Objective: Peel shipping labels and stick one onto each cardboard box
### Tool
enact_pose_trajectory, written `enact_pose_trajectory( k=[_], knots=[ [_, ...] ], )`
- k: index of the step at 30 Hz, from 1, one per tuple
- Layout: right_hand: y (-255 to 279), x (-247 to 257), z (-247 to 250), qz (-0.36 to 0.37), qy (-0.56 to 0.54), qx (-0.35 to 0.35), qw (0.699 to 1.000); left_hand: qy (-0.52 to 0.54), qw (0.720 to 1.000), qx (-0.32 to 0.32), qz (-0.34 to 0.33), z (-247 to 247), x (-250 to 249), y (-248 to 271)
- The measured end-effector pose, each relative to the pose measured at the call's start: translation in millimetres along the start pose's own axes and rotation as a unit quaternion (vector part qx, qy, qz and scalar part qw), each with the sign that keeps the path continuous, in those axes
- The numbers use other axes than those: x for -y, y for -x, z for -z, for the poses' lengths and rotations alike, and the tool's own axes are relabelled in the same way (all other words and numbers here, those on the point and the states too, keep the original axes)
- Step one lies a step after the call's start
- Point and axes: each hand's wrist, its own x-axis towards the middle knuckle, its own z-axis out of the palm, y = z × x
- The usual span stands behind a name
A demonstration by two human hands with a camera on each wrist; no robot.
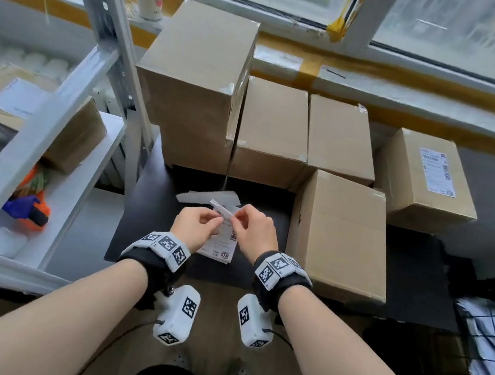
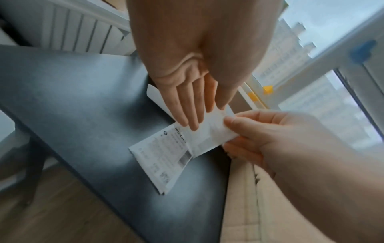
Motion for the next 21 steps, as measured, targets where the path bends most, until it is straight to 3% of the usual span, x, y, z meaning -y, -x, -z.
enact_pose_trajectory(
  k=[5,12,21],
  knots=[
    [-1.6,16.3,6.5,0.001,-0.071,0.002,0.997,0.091,0.995,0.009,0.03,10.1,-22.4,0.3],
    [5.9,31.2,14.6,0.007,-0.196,0.023,0.98,0.088,0.996,-0.003,0.01,21.7,-38.7,4.0],
    [10.2,35.9,13.7,0.003,-0.271,0.012,0.963,0.109,0.994,-0.018,-0.007,26.5,-48.4,13.7]
  ],
)
